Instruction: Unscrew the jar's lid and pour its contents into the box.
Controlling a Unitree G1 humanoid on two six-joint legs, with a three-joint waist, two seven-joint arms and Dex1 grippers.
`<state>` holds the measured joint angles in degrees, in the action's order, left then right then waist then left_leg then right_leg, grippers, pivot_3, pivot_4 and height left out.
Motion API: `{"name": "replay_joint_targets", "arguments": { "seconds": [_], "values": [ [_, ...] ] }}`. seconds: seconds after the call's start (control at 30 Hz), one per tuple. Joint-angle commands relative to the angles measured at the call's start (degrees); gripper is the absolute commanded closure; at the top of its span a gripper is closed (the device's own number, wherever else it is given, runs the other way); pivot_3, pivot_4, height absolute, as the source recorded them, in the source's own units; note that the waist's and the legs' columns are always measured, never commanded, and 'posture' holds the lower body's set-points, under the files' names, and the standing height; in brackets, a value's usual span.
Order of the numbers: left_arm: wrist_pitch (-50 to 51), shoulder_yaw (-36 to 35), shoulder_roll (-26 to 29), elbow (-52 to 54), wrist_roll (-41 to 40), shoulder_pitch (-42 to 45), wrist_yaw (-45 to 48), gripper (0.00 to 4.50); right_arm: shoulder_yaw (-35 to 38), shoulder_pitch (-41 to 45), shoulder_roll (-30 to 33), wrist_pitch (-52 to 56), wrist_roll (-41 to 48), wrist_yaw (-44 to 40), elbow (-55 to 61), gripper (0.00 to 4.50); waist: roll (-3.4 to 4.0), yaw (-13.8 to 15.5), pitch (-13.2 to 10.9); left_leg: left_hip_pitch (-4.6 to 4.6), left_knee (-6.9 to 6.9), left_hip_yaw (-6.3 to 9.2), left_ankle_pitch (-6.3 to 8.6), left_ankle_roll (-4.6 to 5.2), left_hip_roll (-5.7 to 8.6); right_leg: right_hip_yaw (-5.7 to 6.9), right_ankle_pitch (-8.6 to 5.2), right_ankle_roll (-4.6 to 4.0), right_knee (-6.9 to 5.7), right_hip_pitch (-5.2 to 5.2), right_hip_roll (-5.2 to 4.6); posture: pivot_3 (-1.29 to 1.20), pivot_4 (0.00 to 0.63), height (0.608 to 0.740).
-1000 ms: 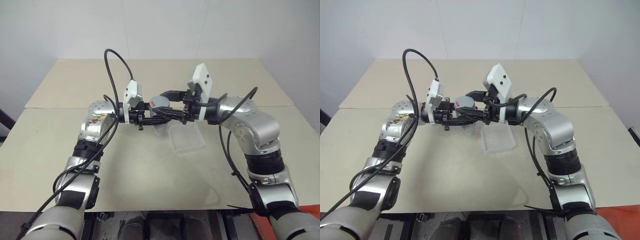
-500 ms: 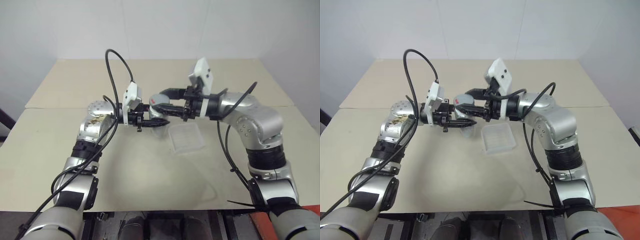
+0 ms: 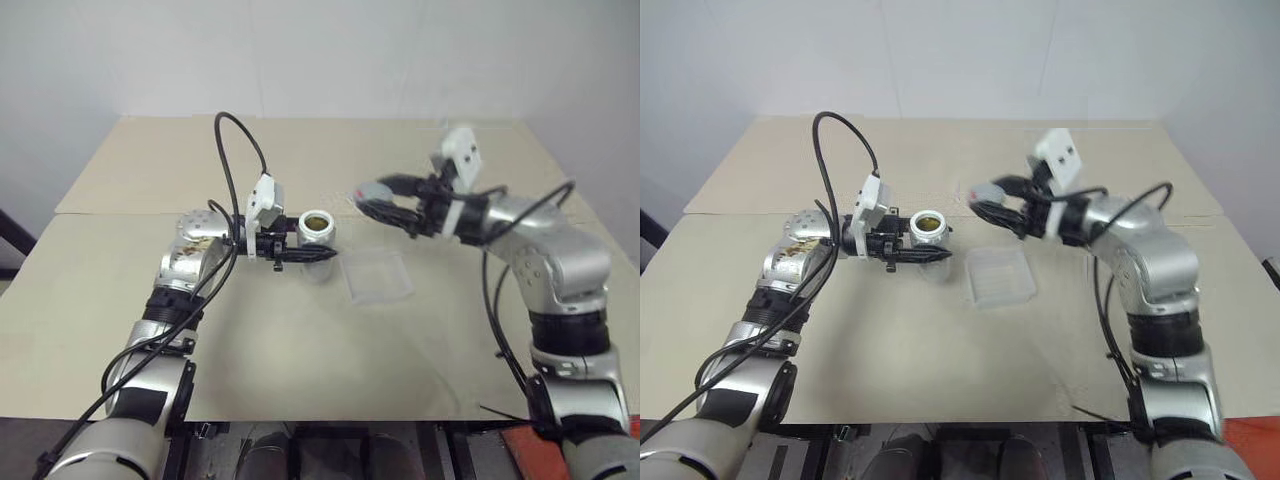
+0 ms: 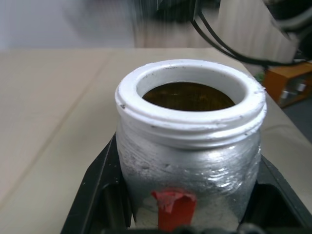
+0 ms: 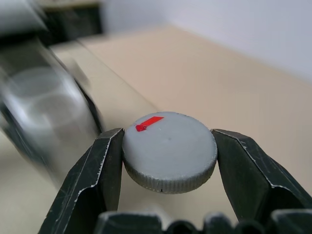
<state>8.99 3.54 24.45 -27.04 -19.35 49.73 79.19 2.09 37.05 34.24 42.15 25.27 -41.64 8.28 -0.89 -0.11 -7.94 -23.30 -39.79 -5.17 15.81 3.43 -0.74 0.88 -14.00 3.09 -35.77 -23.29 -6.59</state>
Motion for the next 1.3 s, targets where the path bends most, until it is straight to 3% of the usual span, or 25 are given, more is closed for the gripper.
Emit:
{"name": "replay_joint_targets", "arguments": {
  "seconds": [0.03, 0.23, 0.37, 0.5, 0.57, 0.77, 1.03, 1.13, 1.23, 1.3],
  "values": [
    [-0.7, -2.3, 0.5, 0.6, -1.3, 2.1, -1.2, 2.43, 5.9, -4.4, 1.9, -4.3, -2.1, 3.2, 2.0, 1.74, 0.00, -0.2, 0.0, 0.01, 0.01, -0.03, 0.00, 0.00, 0.00, -0.02, 0.00, 0.00, 0.00, -0.02, 0.00, 0.00, 0.150, 0.740],
    [0.5, -3.8, 0.1, 2.4, -2.6, 1.3, -3.1, 2.43, 8.8, -13.6, 1.7, -5.1, -5.8, 9.8, 0.7, 1.74, 0.00, -0.4, 0.0, 0.05, 0.01, -0.03, 0.00, 0.00, -0.01, -0.05, 0.00, 0.00, 0.00, 0.02, 0.01, 0.00, 0.150, 0.740],
    [0.8, -3.8, -0.3, 3.4, -2.6, 0.5, -3.9, 2.43, 8.3, -12.0, -1.9, -2.5, -8.8, 17.0, -4.9, 1.74, 0.00, -0.8, 0.0, 0.10, 0.01, -0.06, -0.01, -0.01, -0.01, -0.12, 0.00, 0.00, -0.01, 0.05, 0.02, 0.00, 0.150, 0.740],
    [1.1, -3.7, -0.7, 4.1, -2.5, 0.1, -4.6, 2.43, 7.0, -10.3, -3.3, -3.2, -11.2, 19.0, -9.6, 0.54, 0.01, -0.8, 0.0, 0.13, 0.01, -0.07, -0.02, -0.03, -0.01, -0.15, 0.00, 0.00, -0.02, 0.05, 0.03, 0.00, 0.150, 0.740],
    [1.2, -3.6, -1.1, 4.5, -2.4, -0.2, -4.9, 2.43, 5.9, -11.2, -2.5, -0.7, -11.1, 17.7, -8.8, 0.04, 0.01, -0.7, 0.0, 0.10, 0.02, -0.06, -0.02, -0.03, -0.01, -0.14, 0.00, 0.00, -0.01, 0.03, 0.03, 0.00, 0.150, 0.740],
    [-0.4, -2.5, -2.6, 2.8, -0.9, 1.0, -5.7, 2.43, 5.6, -14.4, 6.4, 7.5, -6.7, 8.7, 2.6, 0.04, 0.02, 0.1, 0.0, -0.01, 0.00, -0.02, 0.00, 0.00, 0.00, -0.09, 0.00, 0.00, 0.06, 0.03, 0.01, 0.00, 0.150, 0.740],
    [-12.7, 2.3, -4.5, -4.7, 7.8, 3.3, -8.8, 2.43, 13.6, -14.1, 16.2, 12.8, 10.7, -8.2, 10.6, 0.04, 0.02, 0.2, 0.0, 0.13, -0.01, 0.00, 0.06, 0.10, 0.01, -0.12, 0.00, 0.00, 0.13, 0.19, 0.04, 0.00, 0.150, 0.740],
    [-22.1, 3.5, -7.6, -8.6, 15.3, 6.0, -21.3, 2.43, 14.2, -14.0, 18.3, 12.4, 12.6, -10.3, 10.9, 0.04, 0.01, 0.7, 0.0, 0.08, -0.02, 0.01, 0.06, 0.11, 0.01, -0.10, 0.00, 0.00, 0.15, 0.17, 0.03, 0.00, 0.150, 0.740],
    [-35.7, 9.8, -9.2, -15.5, 35.7, 11.0, -51.4, 2.43, 13.5, -13.9, 20.1, 12.1, 13.1, -11.4, 11.4, 0.04, -0.03, 1.6, 0.0, 0.01, -0.04, 0.10, 0.06, 0.11, 0.05, -0.07, 0.01, -0.01, 0.16, 0.15, 0.00, 0.00, 0.150, 0.740],
    [-44.7, 16.0, -7.3, -18.8, 47.9, 13.9, -64.8, 2.43, 12.5, -13.7, 20.8, 11.8, 12.7, -11.4, 11.7, 0.04, -0.04, 2.0, 0.0, -0.01, -0.02, 0.09, 0.08, 0.13, 0.11, -0.10, 0.01, 0.00, 0.20, 0.14, -0.03, 0.00, 0.150, 0.740]
  ]
}}
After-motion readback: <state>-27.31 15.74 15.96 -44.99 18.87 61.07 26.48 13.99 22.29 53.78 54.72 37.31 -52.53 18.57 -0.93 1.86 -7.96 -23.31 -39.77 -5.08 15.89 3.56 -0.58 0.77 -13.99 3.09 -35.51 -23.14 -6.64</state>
